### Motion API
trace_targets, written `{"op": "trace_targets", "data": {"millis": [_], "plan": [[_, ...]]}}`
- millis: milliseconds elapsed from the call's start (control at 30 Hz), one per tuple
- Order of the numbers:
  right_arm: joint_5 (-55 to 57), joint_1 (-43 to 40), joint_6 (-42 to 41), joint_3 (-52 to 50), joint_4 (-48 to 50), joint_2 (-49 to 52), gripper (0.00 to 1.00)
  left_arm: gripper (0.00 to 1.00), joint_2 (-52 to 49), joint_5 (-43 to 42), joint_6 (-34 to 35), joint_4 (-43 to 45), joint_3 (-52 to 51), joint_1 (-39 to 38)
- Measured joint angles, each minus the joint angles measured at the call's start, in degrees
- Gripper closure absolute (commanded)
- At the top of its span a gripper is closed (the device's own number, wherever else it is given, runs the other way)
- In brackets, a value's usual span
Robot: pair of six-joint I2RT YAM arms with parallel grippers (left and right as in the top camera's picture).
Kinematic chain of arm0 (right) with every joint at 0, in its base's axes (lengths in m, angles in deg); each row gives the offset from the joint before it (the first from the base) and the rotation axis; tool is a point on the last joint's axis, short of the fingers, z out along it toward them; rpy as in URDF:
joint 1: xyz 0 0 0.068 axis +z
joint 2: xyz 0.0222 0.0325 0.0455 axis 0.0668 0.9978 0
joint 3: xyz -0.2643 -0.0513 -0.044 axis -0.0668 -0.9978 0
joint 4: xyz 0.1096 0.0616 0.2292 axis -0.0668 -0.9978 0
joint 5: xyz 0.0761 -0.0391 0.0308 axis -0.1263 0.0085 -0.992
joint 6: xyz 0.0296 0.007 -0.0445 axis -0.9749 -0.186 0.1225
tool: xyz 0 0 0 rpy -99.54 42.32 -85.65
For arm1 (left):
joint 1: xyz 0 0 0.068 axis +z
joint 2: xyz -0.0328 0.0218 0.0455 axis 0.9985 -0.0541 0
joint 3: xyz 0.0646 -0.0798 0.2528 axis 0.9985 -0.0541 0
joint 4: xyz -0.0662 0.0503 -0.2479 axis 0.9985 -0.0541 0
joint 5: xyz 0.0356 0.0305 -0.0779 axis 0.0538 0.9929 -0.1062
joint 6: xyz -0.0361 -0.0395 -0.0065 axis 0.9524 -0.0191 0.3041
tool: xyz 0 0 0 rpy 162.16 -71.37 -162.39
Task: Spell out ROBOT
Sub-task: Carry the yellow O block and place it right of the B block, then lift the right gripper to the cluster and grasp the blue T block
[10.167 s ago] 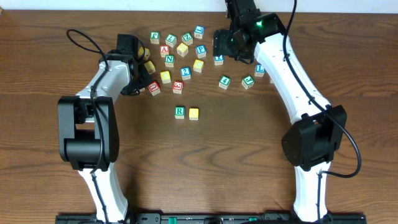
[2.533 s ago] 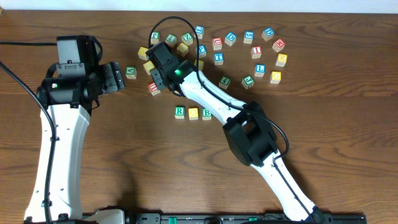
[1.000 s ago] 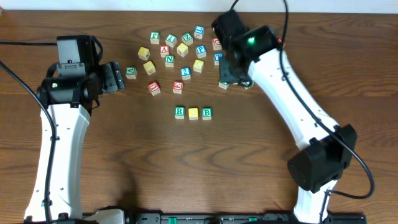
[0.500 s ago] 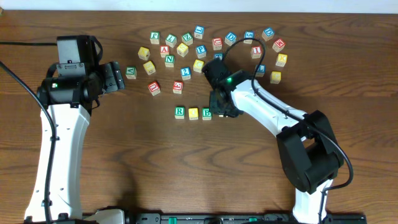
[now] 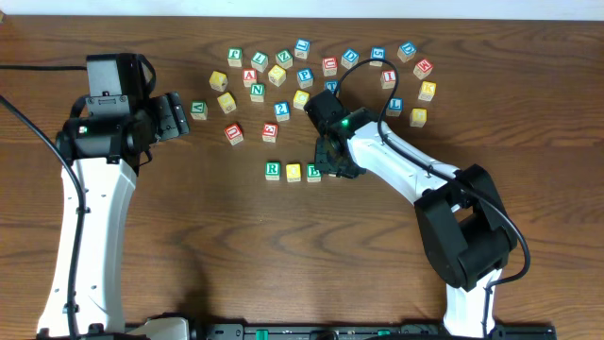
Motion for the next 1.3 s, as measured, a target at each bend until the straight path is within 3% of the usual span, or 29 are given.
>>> {"op": "trace_targets", "data": {"millis": [267,533,767,900,1033,1300], "plan": [[-1.1,0.0,0.6,0.0,0.1,0.0,0.77,0.15,0.0,0.0,0.0,0.0,0.0,0.0],[-4.5,0.0,5.1,0.0,-0.3,0.0,0.76,0.15,0.0,0.0,0.0,0.0,0.0,0.0],[-5.4,0.0,5.6,0.0,-1.6,0.0,0.72,0.15,0.0,0.0,0.0,0.0,0.0,0.0],[-6.0,0.0,6.0,0.0,-1.6,0.0,0.64,0.15,0.0,0.0,0.0,0.0,0.0,0.0],[-6.2,-0.6,6.0,0.6,-2.3,0.0,0.65,0.15,0.0,0.0,0.0,0.0,0.0,0.0],[-6.2,-2.3,10.9,17.0,-13.0,0.7,0.54,0.15,0.0,0.0,0.0,0.1,0.0,0.0]]}}
